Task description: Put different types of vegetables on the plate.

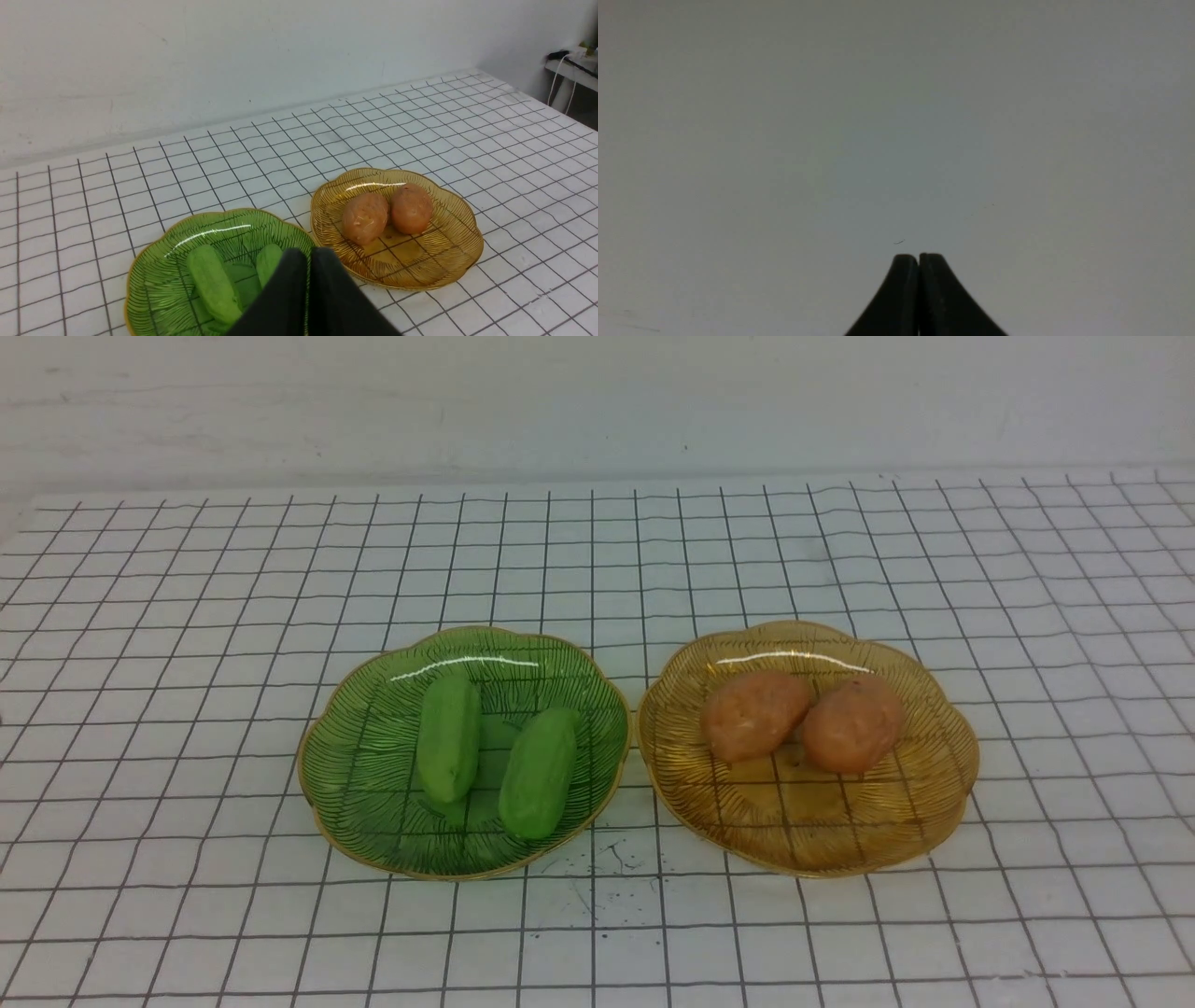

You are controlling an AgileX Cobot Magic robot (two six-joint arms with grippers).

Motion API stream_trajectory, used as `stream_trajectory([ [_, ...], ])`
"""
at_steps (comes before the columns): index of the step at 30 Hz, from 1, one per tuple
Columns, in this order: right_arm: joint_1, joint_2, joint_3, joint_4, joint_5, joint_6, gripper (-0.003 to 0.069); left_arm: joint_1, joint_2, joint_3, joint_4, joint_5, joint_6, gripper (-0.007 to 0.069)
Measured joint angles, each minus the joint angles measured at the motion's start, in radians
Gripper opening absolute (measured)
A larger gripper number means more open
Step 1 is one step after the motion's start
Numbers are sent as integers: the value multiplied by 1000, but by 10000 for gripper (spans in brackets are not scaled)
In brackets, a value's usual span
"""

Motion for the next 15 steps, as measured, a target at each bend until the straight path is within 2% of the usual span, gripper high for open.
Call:
stream_trajectory([
  [15, 0, 0, 0, 0, -7, 1, -13, 1, -96, 29, -12, 136, -10, -8],
])
